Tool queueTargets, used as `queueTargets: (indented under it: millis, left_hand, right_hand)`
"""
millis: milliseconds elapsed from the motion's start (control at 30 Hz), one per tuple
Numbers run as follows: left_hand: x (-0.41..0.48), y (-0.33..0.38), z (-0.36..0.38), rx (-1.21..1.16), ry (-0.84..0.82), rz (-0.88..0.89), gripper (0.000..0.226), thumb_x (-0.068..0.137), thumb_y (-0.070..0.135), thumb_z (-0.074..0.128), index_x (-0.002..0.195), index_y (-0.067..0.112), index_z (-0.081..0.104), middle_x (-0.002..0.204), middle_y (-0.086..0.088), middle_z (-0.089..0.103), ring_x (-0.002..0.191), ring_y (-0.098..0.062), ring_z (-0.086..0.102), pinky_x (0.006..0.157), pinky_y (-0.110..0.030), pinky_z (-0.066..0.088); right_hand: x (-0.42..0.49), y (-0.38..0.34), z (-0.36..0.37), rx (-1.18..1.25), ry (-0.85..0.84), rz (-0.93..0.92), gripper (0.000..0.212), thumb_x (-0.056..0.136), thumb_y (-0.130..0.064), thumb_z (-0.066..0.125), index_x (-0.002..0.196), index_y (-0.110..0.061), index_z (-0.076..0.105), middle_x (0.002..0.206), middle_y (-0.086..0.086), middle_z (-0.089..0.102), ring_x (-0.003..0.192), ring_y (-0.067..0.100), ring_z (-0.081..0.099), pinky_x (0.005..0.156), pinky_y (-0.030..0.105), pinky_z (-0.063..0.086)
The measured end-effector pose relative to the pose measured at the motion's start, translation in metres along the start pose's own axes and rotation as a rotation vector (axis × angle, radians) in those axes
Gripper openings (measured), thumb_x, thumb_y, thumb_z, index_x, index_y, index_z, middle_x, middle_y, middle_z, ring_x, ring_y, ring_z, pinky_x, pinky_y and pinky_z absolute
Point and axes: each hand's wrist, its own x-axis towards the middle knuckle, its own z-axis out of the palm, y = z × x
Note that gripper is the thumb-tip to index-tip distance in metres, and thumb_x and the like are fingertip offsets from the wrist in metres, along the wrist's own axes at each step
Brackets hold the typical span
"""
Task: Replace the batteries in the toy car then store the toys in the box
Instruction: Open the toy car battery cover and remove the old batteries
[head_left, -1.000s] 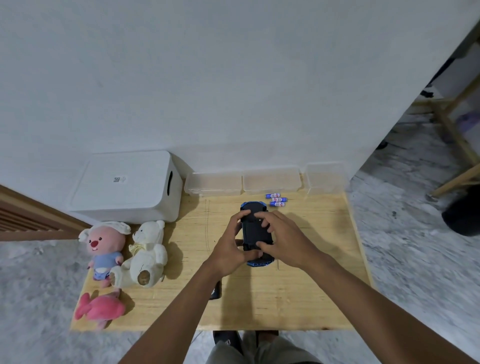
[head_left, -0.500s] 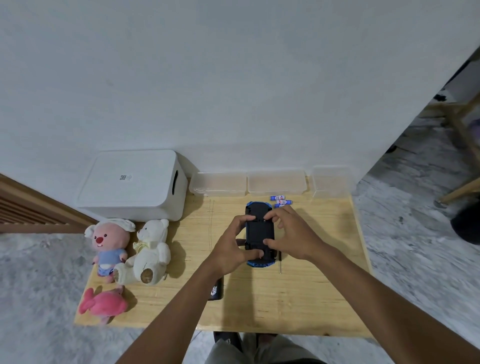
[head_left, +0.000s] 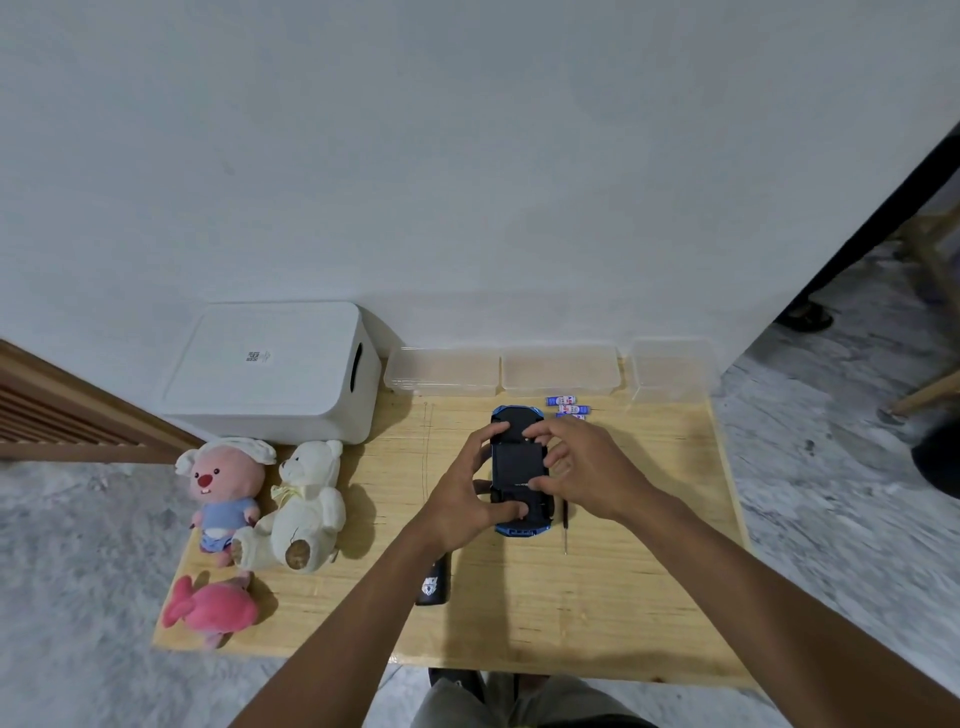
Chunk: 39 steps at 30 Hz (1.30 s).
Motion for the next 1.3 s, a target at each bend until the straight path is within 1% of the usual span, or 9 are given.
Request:
queueTargets:
  millis: [333, 533, 667, 767, 867, 1033, 1167, 1233, 1300]
  left_hand:
    - [0.001, 0.004, -0.003, 0.036, -0.005, 0.013, 0.095, 0.074, 0.003, 0.087, 0.144, 0.049, 0.042, 0.144, 0.010, 0.053, 0.132, -0.026, 0.054, 0.101, -0.046, 0.057]
    - [0.004, 0.001, 0.001, 0.046, 0.000, 0.034, 0.096, 0.074, 0.002, 0.086, 0.146, 0.045, 0.041, 0.148, 0.013, 0.050, 0.140, -0.014, 0.047, 0.105, -0.045, 0.054]
    - [0.006, -0.004, 0.001, 0.054, 0.006, 0.000, 0.101, 0.076, 0.002, 0.087, 0.150, 0.048, 0.035, 0.145, 0.010, 0.052, 0.137, -0.013, 0.050, 0.105, -0.041, 0.054]
    - [0.010, -0.009, 0.001, 0.047, 0.004, -0.019, 0.104, 0.075, 0.004, 0.089, 0.150, 0.051, 0.033, 0.148, 0.007, 0.051, 0.130, -0.002, 0.053, 0.104, -0.038, 0.055]
    - [0.012, -0.013, 0.005, 0.033, 0.005, -0.029, 0.104, 0.076, 0.003, 0.089, 0.150, 0.052, 0.034, 0.147, 0.005, 0.052, 0.135, -0.007, 0.051, 0.102, -0.036, 0.056]
    - [0.013, -0.012, 0.009, 0.034, -0.008, -0.032, 0.104, 0.076, 0.003, 0.088, 0.150, 0.051, 0.033, 0.146, 0.006, 0.053, 0.139, -0.015, 0.048, 0.104, -0.038, 0.055]
    - [0.011, -0.011, 0.010, 0.030, -0.015, -0.046, 0.104, 0.076, 0.002, 0.088, 0.150, 0.052, 0.034, 0.146, 0.007, 0.053, 0.136, -0.021, 0.051, 0.104, -0.039, 0.055]
    - [0.011, -0.009, 0.011, 0.033, -0.013, -0.049, 0.105, 0.076, 0.002, 0.088, 0.149, 0.052, 0.033, 0.145, 0.007, 0.052, 0.134, -0.022, 0.054, 0.101, -0.037, 0.057]
    - [0.011, -0.006, 0.013, 0.036, -0.007, -0.049, 0.106, 0.075, 0.001, 0.089, 0.149, 0.053, 0.032, 0.145, 0.006, 0.050, 0.129, -0.020, 0.057, 0.098, -0.036, 0.058]
  right_hand:
    - [0.009, 0.005, 0.002, -0.080, 0.011, -0.092, 0.064, 0.071, -0.022, 0.089, 0.129, -0.025, 0.061, 0.117, -0.004, 0.058, 0.081, 0.006, 0.064, 0.072, 0.010, 0.049]
    - [0.001, 0.005, -0.006, -0.228, 0.071, -0.151, 0.062, 0.070, -0.033, 0.076, 0.129, -0.025, 0.059, 0.112, -0.012, 0.055, 0.080, 0.002, 0.055, 0.079, 0.022, 0.051]
    - [-0.012, 0.039, -0.027, -0.155, 0.187, -0.042, 0.060, 0.066, -0.035, 0.080, 0.123, -0.034, 0.062, 0.108, -0.020, 0.056, 0.084, -0.003, 0.056, 0.079, 0.016, 0.046]
    - [-0.034, 0.086, -0.039, -0.187, 0.182, 0.126, 0.061, 0.067, -0.027, 0.086, 0.123, -0.028, 0.064, 0.109, -0.014, 0.059, 0.089, 0.006, 0.058, 0.078, 0.023, 0.048]
    - [-0.057, 0.129, -0.039, -0.149, 0.146, 0.274, 0.062, 0.067, -0.021, 0.088, 0.125, -0.024, 0.065, 0.114, -0.008, 0.060, 0.098, 0.014, 0.059, 0.081, 0.025, 0.049]
    - [-0.065, 0.154, -0.026, -0.202, 0.138, 0.291, 0.063, 0.071, -0.019, 0.083, 0.130, -0.024, 0.061, 0.118, -0.007, 0.058, 0.113, 0.020, 0.054, 0.096, 0.034, 0.048]
    - [-0.064, 0.143, -0.022, -0.274, 0.173, 0.311, 0.068, 0.071, -0.022, 0.082, 0.133, -0.026, 0.056, 0.127, -0.005, 0.052, 0.119, 0.022, 0.049, 0.093, 0.038, 0.049]
    - [-0.060, 0.129, -0.020, -0.264, 0.224, 0.299, 0.059, 0.074, -0.024, 0.082, 0.129, -0.027, 0.059, 0.127, -0.006, 0.052, 0.117, 0.020, 0.050, 0.090, 0.039, 0.051]
    - [-0.050, 0.101, -0.018, -0.138, 0.317, 0.273, 0.032, 0.079, -0.027, 0.080, 0.108, -0.031, 0.067, 0.115, -0.010, 0.058, 0.108, 0.016, 0.058, 0.085, 0.036, 0.054]
